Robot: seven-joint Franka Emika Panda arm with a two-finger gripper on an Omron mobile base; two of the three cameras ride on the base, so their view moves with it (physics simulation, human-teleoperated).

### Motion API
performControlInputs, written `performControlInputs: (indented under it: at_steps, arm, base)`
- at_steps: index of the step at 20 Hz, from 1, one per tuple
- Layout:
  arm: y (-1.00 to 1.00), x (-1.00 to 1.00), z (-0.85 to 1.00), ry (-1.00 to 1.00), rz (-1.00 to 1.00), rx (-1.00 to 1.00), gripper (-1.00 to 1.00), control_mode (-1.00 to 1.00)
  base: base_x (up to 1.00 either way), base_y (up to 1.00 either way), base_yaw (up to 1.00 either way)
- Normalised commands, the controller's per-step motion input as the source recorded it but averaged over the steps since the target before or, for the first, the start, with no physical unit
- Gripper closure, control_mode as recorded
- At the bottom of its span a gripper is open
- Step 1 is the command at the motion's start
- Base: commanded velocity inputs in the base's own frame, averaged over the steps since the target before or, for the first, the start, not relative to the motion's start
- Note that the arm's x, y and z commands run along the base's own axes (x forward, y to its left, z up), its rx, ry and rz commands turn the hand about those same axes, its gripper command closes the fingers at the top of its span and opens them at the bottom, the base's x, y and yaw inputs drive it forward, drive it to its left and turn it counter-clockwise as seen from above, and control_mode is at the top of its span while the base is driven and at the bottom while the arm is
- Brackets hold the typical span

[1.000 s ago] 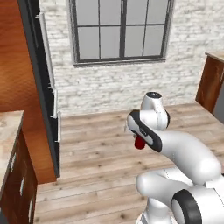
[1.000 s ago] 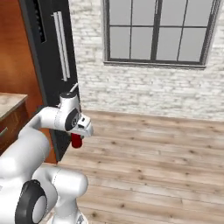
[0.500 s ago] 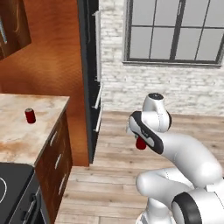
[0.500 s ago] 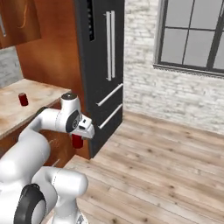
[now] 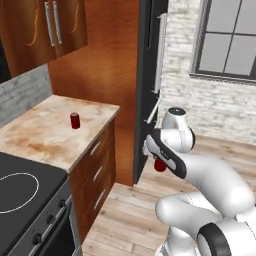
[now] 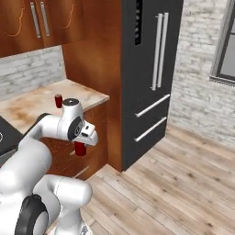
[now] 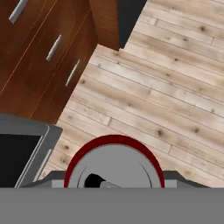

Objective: Four empty soda cans are scattered around the kitchen. Gather all the cans and cluster them next to the stove for recycling.

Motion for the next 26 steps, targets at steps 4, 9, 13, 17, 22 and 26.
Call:
performControlInputs:
  at_steps: [4,9,13,17,22,26]
  arm:
    - [0.0,0.0,0.0,0.0,0.0,0.0,1.0,1.0]
    - [0.0,0.0,0.0,0.0,0.0,0.0,1.0,1.0]
    - [0.0,0.0,0.0,0.0,0.0,0.0,1.0,1.0]
    - [0.0,0.0,0.0,0.0,0.0,0.0,1.0,1.0]
    - [0.0,0.0,0.0,0.0,0.0,0.0,1.0,1.0]
    - [0.0,0.0,0.0,0.0,0.0,0.0,1.0,1.0]
  base:
    - [0.48,-0.05,0.43]
    - [0.46,-0.03,0.44]
    - [0.47,-0.02,0.43]
    - [0.45,-0.13,0.44]
    - [0.63,-0.21,0.37]
    - [0.74,-0.33,0.3]
